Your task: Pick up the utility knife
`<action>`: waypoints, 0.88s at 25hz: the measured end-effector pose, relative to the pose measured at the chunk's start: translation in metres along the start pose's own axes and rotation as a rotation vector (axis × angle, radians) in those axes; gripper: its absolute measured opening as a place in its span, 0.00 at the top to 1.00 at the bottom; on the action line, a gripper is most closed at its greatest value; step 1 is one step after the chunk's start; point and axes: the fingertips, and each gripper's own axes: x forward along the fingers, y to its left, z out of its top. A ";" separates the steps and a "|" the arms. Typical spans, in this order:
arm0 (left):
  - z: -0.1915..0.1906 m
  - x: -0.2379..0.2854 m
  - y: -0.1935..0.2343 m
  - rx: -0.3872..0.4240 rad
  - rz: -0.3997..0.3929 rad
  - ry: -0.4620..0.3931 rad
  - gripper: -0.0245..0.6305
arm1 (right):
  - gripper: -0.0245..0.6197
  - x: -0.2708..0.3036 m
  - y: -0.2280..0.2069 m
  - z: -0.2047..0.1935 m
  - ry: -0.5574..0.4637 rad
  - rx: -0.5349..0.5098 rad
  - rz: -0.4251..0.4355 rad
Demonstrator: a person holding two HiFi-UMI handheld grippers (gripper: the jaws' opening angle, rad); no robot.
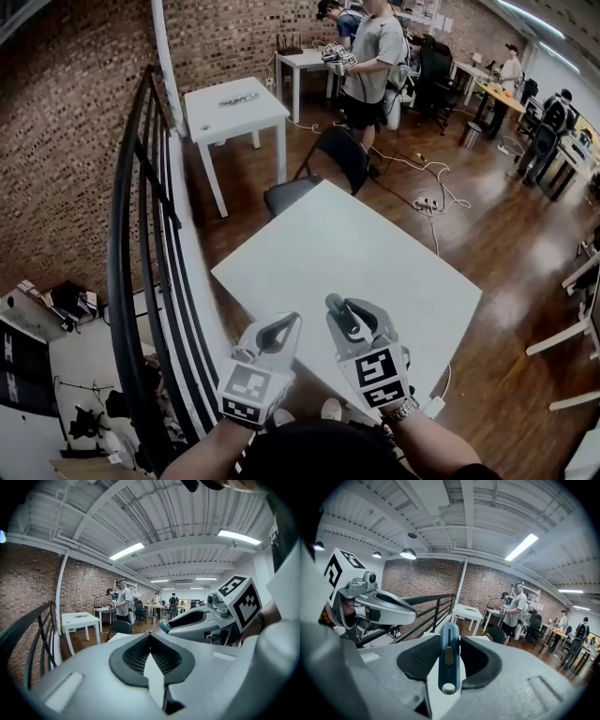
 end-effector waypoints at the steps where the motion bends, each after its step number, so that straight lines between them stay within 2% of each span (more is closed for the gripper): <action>1: 0.003 0.002 -0.003 0.005 0.001 -0.002 0.94 | 0.76 -0.004 -0.003 0.002 -0.010 -0.002 0.000; 10: 0.016 0.011 -0.023 0.034 0.013 -0.004 0.94 | 0.76 -0.024 -0.016 0.007 -0.062 -0.006 0.011; 22: 0.013 0.008 -0.033 0.050 0.015 0.014 0.94 | 0.76 -0.032 -0.014 0.005 -0.082 0.001 0.015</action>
